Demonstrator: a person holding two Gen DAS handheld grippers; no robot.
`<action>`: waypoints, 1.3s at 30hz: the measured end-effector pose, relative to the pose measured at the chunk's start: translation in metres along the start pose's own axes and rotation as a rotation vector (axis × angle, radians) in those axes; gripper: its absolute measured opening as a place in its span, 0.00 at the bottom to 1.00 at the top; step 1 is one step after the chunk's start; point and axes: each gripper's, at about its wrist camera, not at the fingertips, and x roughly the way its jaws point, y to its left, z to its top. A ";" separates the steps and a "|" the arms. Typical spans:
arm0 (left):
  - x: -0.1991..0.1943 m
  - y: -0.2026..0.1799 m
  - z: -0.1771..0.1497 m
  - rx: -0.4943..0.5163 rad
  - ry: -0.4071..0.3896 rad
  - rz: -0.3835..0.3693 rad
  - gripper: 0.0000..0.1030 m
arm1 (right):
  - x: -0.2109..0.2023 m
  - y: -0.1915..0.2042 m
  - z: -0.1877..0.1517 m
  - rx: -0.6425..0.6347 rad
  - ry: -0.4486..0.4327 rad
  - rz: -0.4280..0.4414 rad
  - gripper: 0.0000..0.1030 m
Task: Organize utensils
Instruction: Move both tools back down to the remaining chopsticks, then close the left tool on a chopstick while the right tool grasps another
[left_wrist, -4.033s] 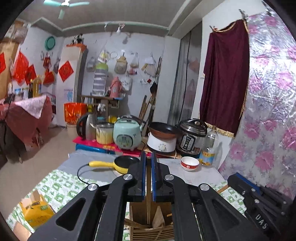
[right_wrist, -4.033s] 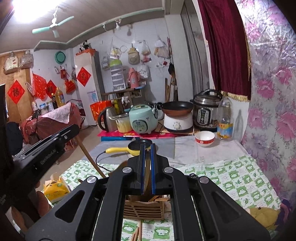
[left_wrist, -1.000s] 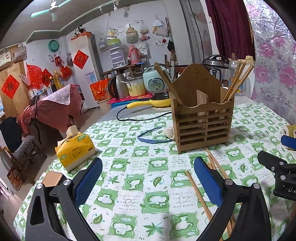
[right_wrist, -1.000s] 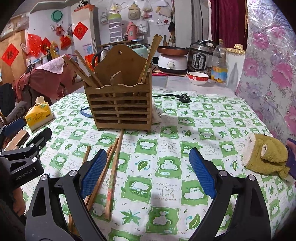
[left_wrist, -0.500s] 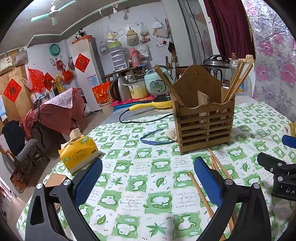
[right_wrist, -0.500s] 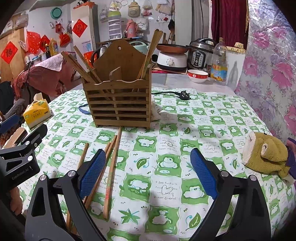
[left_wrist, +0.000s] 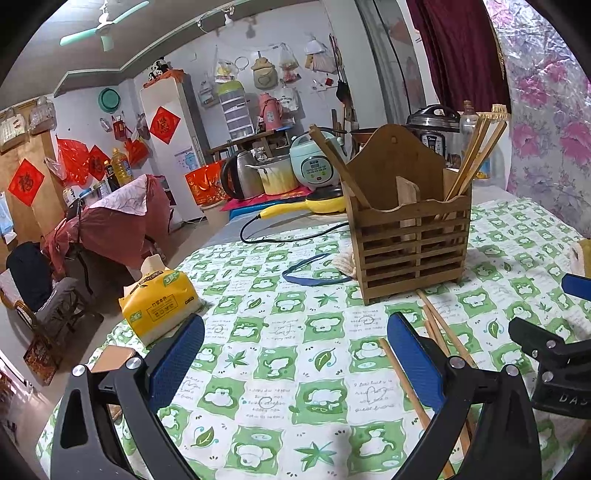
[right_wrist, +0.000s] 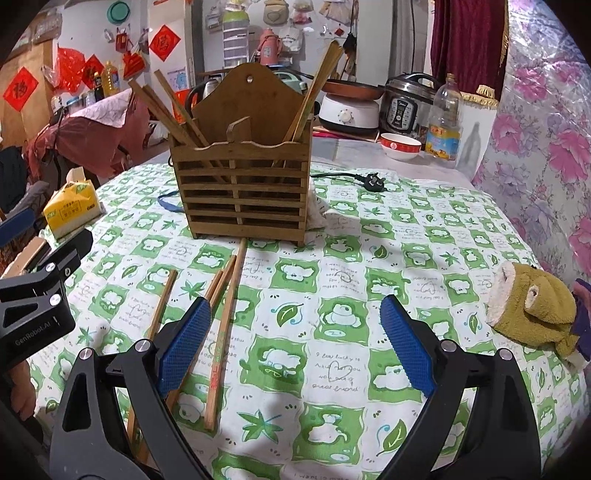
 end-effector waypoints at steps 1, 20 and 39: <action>0.000 0.000 0.000 0.001 0.000 0.000 0.95 | 0.001 0.001 0.000 -0.005 0.005 -0.002 0.87; 0.005 -0.003 0.000 0.008 0.008 0.009 0.95 | 0.013 0.018 -0.008 -0.090 0.066 -0.025 0.88; 0.013 -0.002 -0.003 0.009 0.028 0.004 0.95 | 0.040 0.013 -0.016 -0.090 0.198 -0.047 0.89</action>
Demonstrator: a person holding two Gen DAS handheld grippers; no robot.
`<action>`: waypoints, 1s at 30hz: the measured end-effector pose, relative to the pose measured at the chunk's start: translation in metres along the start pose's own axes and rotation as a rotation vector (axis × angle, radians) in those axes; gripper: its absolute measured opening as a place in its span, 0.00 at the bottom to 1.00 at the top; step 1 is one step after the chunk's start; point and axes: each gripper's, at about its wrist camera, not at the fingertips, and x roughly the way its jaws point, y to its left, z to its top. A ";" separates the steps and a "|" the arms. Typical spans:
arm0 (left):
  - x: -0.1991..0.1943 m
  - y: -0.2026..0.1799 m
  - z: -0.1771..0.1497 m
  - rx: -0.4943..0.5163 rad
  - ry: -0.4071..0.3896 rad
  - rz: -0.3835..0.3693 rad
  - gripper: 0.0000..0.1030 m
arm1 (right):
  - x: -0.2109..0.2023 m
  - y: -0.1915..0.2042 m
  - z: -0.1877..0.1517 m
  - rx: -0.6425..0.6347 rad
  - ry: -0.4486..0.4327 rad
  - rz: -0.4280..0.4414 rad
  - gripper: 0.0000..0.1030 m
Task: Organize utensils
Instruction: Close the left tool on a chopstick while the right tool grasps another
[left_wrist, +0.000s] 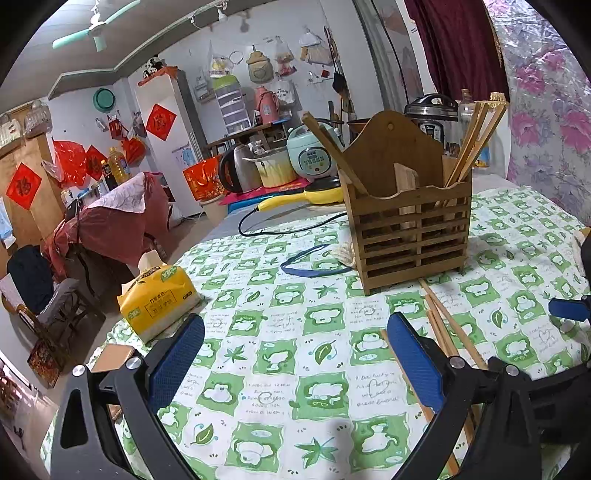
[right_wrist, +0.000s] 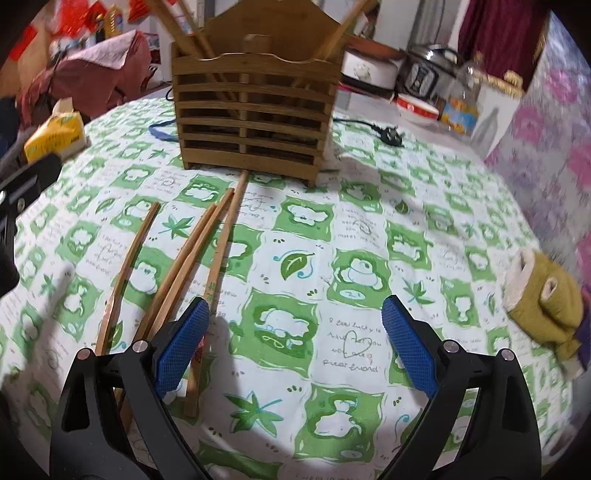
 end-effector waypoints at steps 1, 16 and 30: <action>0.001 0.004 -0.002 -0.001 0.009 -0.002 0.95 | 0.003 -0.005 0.000 0.015 0.014 -0.031 0.89; 0.018 0.034 -0.034 0.034 0.158 -0.131 0.95 | -0.003 -0.004 -0.011 -0.023 0.051 0.154 0.75; -0.065 0.033 -0.103 0.158 0.280 -0.612 0.95 | -0.021 -0.064 -0.037 0.195 0.007 0.101 0.74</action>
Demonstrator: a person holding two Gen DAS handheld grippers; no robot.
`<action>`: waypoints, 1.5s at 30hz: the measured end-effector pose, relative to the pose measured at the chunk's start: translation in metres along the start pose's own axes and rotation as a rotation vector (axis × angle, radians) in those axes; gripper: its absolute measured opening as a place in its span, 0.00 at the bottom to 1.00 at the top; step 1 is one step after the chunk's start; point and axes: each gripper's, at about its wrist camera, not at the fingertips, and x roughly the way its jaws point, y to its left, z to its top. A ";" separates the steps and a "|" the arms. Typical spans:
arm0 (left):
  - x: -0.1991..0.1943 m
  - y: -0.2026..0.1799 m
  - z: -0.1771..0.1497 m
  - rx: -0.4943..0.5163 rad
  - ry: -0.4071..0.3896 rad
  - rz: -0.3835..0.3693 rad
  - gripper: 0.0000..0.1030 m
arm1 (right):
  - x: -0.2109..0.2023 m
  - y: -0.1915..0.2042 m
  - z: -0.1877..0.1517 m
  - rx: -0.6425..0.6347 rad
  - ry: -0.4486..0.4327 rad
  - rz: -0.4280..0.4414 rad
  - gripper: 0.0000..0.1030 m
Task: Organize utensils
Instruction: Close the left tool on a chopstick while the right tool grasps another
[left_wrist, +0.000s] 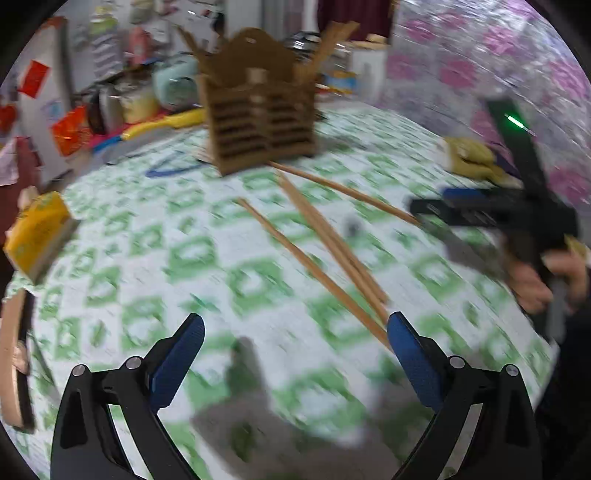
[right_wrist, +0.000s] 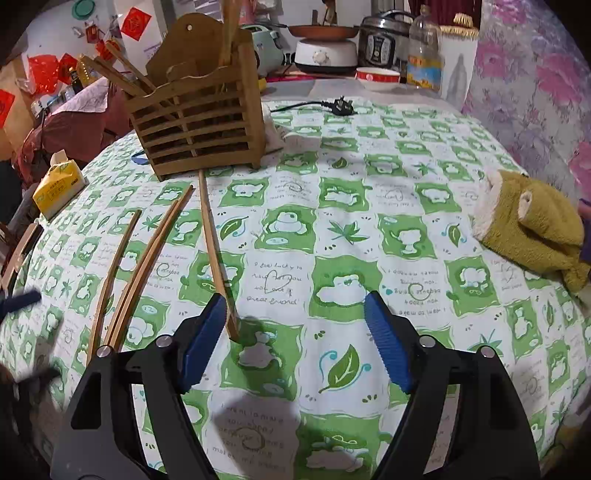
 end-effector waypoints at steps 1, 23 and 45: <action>-0.001 -0.007 -0.004 0.017 0.011 -0.026 0.95 | 0.001 0.000 0.000 0.002 0.007 0.003 0.75; 0.003 0.053 0.004 -0.125 0.029 0.117 0.95 | 0.002 0.008 -0.001 -0.039 0.005 0.004 0.77; -0.010 0.050 -0.012 -0.109 0.072 0.065 0.10 | -0.001 0.010 -0.001 -0.057 -0.006 0.003 0.77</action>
